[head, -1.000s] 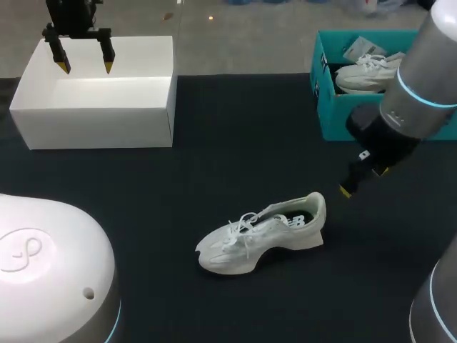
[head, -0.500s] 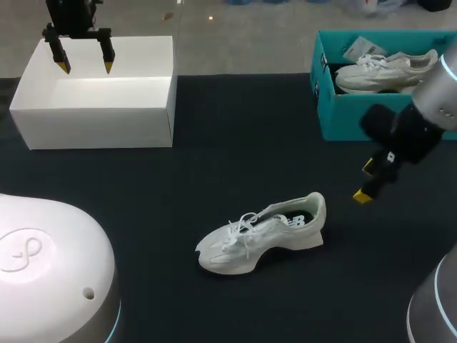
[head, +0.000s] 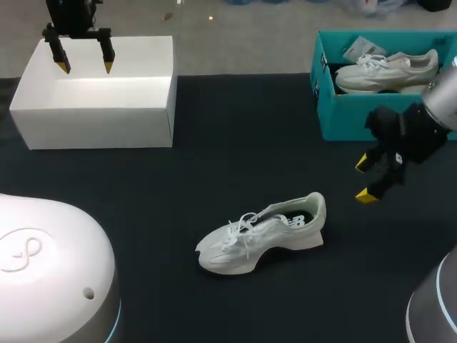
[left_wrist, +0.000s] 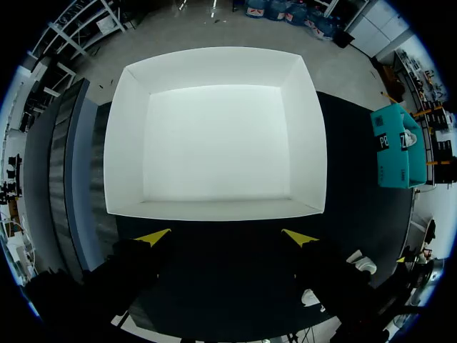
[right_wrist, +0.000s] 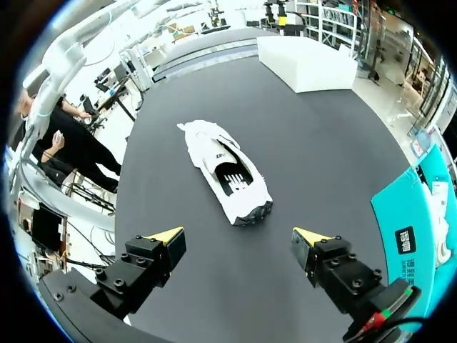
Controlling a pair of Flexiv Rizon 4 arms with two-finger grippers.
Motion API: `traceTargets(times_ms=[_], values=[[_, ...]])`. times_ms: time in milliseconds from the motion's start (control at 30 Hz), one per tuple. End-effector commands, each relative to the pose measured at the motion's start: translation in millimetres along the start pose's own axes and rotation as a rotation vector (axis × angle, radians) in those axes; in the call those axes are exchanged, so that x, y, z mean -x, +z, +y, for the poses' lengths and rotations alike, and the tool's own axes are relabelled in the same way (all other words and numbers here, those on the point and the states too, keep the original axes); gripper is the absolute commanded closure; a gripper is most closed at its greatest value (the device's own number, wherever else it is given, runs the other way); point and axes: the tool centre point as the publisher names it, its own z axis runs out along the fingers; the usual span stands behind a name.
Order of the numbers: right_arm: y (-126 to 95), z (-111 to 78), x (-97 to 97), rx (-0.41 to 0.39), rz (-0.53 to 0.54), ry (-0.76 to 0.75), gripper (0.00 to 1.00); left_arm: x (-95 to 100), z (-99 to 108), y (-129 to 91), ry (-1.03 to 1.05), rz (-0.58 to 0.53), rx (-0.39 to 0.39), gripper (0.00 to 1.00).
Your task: Take the shoe out of the shoebox, open the shoe tongue, remove and reinsert the insole, then place the shoe into the shoebox
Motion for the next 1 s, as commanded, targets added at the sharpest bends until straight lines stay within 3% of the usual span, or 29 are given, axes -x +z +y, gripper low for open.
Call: traceTargets(times_ms=[33, 100, 133, 667, 733, 800, 900, 1000], values=[[2, -12.5, 6.7, 0.177, 0.004, -0.170, 0.00, 0.1, 0, 0, 0.000, 0.000, 0.000, 0.00], [2, -15.8, 7.5, 0.197, -0.001, -0.174, 0.00, 0.1, 0, 0, 0.000, 0.000, 0.000, 0.00], [3, -16.8, 8.1, 0.124, -0.028, -0.185, 0.00, 0.1, 0, 0, 0.000, 0.000, 0.000, 0.00], [3, -16.8, 8.1, 0.124, -0.028, -0.185, 0.00, 0.1, 0, 0, 0.000, 0.000, 0.000, 0.00], [12, -21.4, 9.7, 0.250, -0.018, -0.167, 0.00, 0.1, 0, 0, 0.000, 0.000, 0.000, 0.00], [21, -26.5, 12.8, 0.279, -0.006, -0.179, 0.00, 0.1, 0, 0, 0.000, 0.000, 0.000, 0.00], [31, -34.9, 18.1, 0.394, 0.010, -0.188, 0.00, 0.1, 0, 0, 0.000, 0.000, 0.000, 0.00], [36, -42.4, 21.9, 0.410, -0.005, -0.184, 0.00, 0.1, 0, 0, 0.000, 0.000, 0.000, 0.00]])
